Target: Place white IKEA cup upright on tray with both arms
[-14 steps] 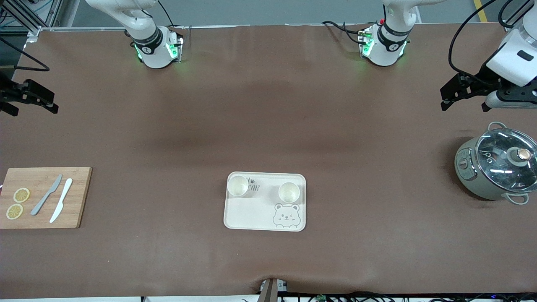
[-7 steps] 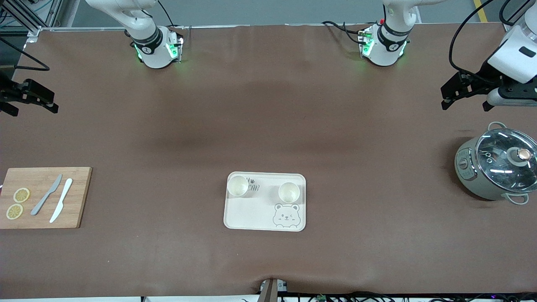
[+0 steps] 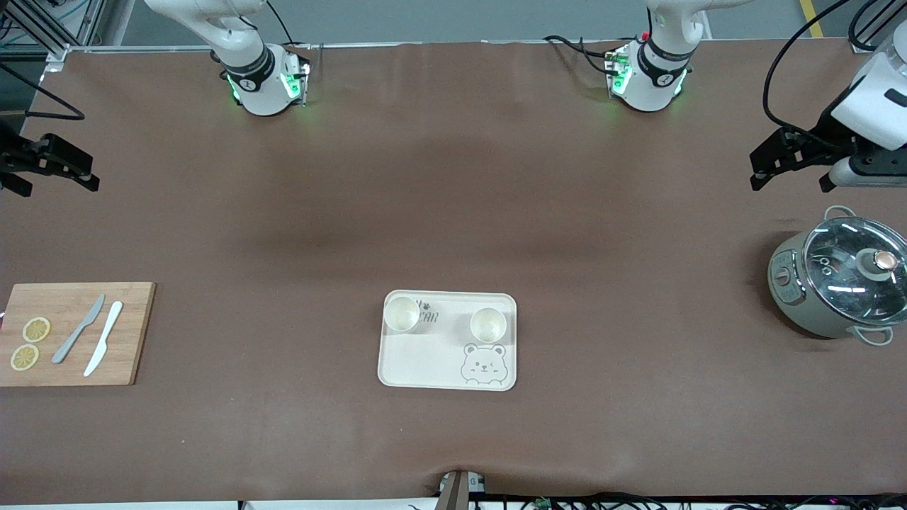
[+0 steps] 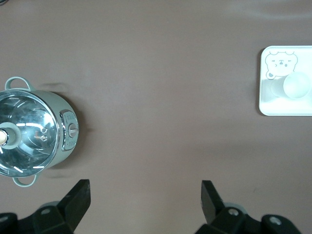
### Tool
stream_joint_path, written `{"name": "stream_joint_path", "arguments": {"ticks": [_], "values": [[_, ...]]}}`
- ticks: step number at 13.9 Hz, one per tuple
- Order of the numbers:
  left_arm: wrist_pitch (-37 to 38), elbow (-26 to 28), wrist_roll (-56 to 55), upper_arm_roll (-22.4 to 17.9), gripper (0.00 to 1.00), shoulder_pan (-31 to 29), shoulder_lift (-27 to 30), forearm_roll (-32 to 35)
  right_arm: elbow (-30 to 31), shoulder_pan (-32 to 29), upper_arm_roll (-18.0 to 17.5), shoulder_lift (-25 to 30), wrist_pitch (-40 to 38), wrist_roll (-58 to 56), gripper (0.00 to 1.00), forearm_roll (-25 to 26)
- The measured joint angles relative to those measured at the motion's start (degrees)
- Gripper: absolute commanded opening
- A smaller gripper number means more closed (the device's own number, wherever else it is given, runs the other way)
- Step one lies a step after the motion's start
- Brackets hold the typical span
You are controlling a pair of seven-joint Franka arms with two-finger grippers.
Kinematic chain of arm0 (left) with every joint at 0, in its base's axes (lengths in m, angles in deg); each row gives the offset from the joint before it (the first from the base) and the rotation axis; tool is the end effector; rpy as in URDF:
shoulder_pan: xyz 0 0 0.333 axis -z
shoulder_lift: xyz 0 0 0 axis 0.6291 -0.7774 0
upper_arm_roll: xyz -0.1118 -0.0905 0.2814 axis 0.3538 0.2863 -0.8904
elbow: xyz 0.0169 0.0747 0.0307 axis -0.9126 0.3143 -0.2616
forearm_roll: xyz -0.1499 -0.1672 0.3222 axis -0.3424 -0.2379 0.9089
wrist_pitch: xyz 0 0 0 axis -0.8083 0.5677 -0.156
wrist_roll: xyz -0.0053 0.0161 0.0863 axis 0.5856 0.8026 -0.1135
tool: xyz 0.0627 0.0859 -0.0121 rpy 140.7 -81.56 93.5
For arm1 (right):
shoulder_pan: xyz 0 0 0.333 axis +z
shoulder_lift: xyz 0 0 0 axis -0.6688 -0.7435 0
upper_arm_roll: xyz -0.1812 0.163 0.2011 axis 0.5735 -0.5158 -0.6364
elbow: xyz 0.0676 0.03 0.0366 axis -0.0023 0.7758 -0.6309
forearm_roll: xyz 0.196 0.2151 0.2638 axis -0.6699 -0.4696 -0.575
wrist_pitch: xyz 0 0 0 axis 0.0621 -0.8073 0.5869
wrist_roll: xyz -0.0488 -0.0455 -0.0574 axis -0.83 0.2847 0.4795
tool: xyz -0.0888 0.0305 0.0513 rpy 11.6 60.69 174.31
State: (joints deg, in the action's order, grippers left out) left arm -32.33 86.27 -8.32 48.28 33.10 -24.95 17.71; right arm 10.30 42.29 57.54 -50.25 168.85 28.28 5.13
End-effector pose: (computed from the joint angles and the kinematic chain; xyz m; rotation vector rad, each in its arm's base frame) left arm 0.5437 -0.0711 0.6545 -3.1241 0.0730 -0.1513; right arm 0.5485 -0.0234 0.6441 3.1299 0.1336 0.0029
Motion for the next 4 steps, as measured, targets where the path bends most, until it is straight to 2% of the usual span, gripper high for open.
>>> {"name": "stream_joint_path", "arguments": {"ticks": [4], "values": [[0.6,-0.8,0.0,0.0,1.00,0.0,0.0,0.0,0.0,0.0,0.0,0.0,0.0,-0.1,1.00,0.0]]}}
